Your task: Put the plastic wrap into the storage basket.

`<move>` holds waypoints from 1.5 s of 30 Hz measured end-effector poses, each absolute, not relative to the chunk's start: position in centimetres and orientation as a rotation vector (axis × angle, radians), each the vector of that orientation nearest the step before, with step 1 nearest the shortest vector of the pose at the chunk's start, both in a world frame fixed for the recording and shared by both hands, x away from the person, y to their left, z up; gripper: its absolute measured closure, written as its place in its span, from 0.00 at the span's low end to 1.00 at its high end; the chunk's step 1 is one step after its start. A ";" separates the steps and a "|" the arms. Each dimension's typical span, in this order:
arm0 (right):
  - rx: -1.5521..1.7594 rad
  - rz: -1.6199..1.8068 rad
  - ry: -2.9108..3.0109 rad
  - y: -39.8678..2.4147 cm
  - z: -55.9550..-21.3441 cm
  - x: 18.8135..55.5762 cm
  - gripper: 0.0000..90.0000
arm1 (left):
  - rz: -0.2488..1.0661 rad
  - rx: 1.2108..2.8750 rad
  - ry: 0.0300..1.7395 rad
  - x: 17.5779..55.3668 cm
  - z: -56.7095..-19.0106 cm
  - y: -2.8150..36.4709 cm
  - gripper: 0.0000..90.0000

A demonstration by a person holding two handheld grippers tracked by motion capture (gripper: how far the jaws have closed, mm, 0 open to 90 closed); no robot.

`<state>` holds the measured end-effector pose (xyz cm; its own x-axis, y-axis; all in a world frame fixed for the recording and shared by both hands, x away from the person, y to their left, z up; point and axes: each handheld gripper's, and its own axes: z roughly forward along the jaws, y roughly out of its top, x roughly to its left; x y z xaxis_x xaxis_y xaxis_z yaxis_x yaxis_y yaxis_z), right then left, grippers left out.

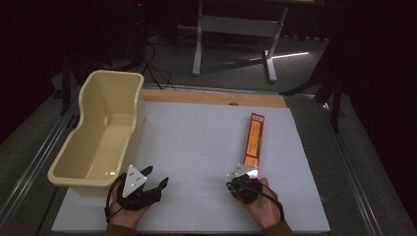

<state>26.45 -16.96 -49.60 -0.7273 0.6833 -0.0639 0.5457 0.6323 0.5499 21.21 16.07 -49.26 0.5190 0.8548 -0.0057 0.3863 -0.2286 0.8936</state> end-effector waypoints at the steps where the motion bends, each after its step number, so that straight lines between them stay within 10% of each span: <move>1: 1.019 0.742 2.582 -17.8 -49.8 26.2 1.00 | 0.628 1.824 1.034 21.2 -49.3 16.1 0.39; 17: 1.246 0.642 2.437 -25.1 -49.3 26.1 0.99 | 0.626 1.823 1.046 21.3 -49.4 16.1 0.39; 45: 1.337 0.689 2.332 -24.1 -44.9 36.9 0.39 | 0.619 1.827 1.050 21.4 -49.4 16.0 0.39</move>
